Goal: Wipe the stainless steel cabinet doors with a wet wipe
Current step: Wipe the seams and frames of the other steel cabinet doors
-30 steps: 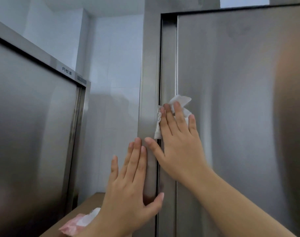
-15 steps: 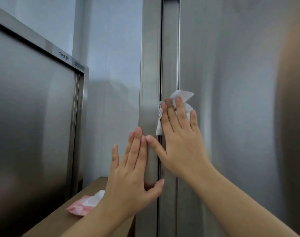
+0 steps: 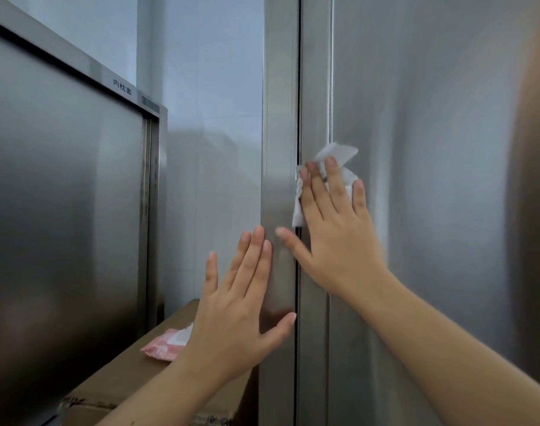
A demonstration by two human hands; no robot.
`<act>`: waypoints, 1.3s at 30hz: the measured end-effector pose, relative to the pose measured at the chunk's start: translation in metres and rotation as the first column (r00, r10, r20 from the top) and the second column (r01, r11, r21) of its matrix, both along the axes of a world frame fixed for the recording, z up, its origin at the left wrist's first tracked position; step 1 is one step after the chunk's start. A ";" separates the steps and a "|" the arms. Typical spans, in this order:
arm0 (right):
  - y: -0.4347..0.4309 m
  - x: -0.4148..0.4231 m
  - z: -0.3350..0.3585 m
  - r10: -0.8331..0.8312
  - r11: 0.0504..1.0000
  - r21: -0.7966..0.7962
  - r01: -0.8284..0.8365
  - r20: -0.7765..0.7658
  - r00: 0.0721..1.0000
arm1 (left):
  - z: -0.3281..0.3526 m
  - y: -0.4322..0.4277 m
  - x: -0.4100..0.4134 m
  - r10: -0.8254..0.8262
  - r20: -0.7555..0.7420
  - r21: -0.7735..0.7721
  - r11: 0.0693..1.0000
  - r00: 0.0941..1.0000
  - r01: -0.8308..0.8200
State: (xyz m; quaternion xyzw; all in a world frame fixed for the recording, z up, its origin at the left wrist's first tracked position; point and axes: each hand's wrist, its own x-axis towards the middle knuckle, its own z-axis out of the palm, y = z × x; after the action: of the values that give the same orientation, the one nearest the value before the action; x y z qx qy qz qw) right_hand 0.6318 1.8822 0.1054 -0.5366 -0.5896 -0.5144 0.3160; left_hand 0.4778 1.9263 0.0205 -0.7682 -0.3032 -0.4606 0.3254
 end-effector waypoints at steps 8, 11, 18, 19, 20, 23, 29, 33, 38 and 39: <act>-0.005 0.000 -0.047 -0.049 0.998 -0.038 0.049 0.010 0.999 | -0.010 -0.002 -0.010 0.048 -0.079 0.000 0.999 0.996 -0.048; -0.003 -0.003 -0.036 -0.042 0.999 -0.022 0.041 -0.022 0.999 | -0.011 -0.002 -0.011 0.061 -0.091 0.010 0.998 0.994 -0.060; 0.000 -0.006 -0.054 -0.061 0.998 0.003 0.061 -0.047 0.997 | -0.014 0.001 -0.010 0.112 -0.117 0.009 0.994 0.987 -0.112; -0.001 -0.006 -0.062 -0.072 0.997 -0.010 0.072 -0.045 0.996 | -0.016 0.001 -0.010 0.122 -0.123 0.011 0.993 0.985 -0.121; -0.002 -0.006 -0.070 -0.083 0.996 -0.026 0.082 -0.041 0.996 | -0.018 0.002 -0.010 0.132 -0.129 0.010 0.991 0.983 -0.131; -0.005 -0.006 -0.094 -0.089 0.993 -0.080 0.085 -0.046 0.995 | -0.026 0.000 -0.011 0.143 -0.144 0.006 0.990 0.979 -0.144; -0.008 -0.011 -0.090 -0.032 0.998 -0.054 0.026 -0.115 0.993 | -0.041 -0.003 -0.016 0.140 -0.184 0.006 0.990 0.973 -0.142; -0.007 -0.011 -0.081 -0.042 0.998 -0.045 0.037 -0.111 0.993 | -0.042 -0.002 -0.015 0.131 -0.171 0.006 0.991 0.976 -0.132; -0.007 -0.011 -0.105 -0.084 0.991 -0.113 0.071 -0.113 0.990 | -0.048 -0.003 -0.014 0.108 -0.165 0.015 0.994 0.980 -0.107; -0.008 -0.011 -0.114 -0.092 0.989 -0.128 0.077 -0.112 0.989 | -0.050 -0.003 -0.015 0.105 -0.168 0.013 0.994 0.980 -0.104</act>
State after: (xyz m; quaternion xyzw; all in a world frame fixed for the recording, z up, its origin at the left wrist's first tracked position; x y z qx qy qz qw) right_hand 0.6208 1.8738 -0.0083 -0.6089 -0.5773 -0.4576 0.2942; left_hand 0.4627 1.9233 -0.0299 -0.7867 -0.3137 -0.3770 0.3749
